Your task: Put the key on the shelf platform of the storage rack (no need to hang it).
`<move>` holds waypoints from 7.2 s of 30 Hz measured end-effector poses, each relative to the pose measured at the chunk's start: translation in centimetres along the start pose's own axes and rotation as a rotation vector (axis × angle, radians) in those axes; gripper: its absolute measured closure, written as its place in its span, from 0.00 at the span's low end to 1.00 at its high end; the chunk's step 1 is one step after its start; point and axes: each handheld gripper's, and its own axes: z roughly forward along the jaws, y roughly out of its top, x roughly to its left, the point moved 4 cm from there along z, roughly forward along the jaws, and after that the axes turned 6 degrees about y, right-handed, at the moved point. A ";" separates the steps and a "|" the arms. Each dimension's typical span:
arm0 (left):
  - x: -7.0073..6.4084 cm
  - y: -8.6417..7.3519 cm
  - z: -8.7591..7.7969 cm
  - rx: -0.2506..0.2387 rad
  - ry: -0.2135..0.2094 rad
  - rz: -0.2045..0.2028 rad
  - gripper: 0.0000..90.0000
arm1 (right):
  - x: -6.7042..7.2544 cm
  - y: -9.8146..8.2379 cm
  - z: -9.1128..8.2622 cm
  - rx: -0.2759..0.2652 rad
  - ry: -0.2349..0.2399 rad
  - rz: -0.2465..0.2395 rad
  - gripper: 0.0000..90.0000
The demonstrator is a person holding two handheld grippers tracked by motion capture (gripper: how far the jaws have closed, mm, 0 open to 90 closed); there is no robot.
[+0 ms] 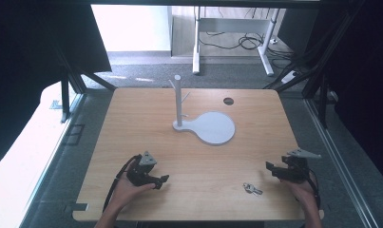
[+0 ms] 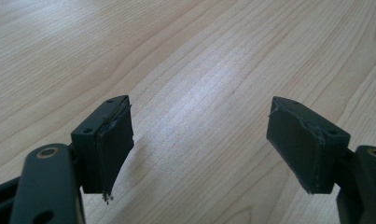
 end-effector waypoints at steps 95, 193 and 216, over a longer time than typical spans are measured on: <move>1.0 0.0 -1.3 -0.038 0.020 -0.040 0.26 | 10.3 4.6 0.1 0.471 0.194 -0.290 0.57; 1.5 -0.4 -1.0 -0.011 0.047 -0.038 0.25 | 10.5 6.2 -2.4 0.589 0.200 -0.390 1.00; 1.4 -0.4 -0.8 -0.006 0.043 -0.035 0.25 | 12.2 9.9 -0.7 0.555 0.199 -0.422 1.00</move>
